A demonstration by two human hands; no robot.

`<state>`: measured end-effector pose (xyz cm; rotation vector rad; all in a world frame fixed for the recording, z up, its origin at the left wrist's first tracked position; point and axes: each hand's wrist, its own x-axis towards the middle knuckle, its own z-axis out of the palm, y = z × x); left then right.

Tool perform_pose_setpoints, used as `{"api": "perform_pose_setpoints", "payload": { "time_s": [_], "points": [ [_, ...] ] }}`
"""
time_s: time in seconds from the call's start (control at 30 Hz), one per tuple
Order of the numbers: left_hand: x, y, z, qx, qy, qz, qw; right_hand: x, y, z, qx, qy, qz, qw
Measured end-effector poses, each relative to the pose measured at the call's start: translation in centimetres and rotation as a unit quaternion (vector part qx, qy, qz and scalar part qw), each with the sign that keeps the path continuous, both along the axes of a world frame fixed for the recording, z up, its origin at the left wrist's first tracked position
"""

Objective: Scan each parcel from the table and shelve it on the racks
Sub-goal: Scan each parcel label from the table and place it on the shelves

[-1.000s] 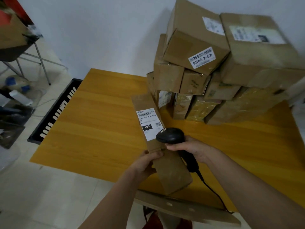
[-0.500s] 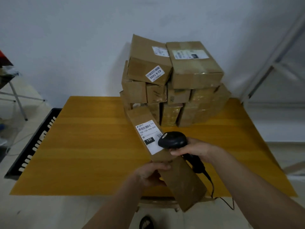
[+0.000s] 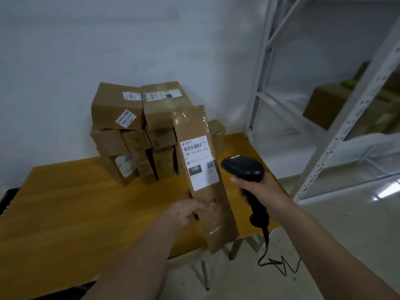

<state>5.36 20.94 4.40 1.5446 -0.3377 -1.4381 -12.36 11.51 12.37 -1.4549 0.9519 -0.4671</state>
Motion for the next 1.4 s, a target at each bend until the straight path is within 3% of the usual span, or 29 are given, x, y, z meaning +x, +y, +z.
{"api": "perform_pose_setpoints", "payload": {
  "time_s": [0.33, 1.1, 1.23, 1.4],
  "points": [
    [-3.7, -1.8, 2.6, -0.032, -0.094, 0.036, 0.994, -6.6, 2.9, 3.9, -0.046, -0.090, -0.011, 0.995],
    [-14.1, -4.2, 2.4, -0.063, -0.157, -0.015, 0.985, -19.0, 4.2, 3.6, -0.075, -0.123, -0.049, 0.988],
    [-17.5, -5.4, 3.1, -0.073, -0.144, -0.073, 0.984, -22.8, 4.1, 3.2, -0.055, -0.142, -0.102, 0.983],
    [-22.0, -7.2, 4.4, -0.071, -0.115, -0.237, 0.962, -27.2, 3.6, 2.4, -0.052, -0.161, -0.207, 0.964]
  ]
}}
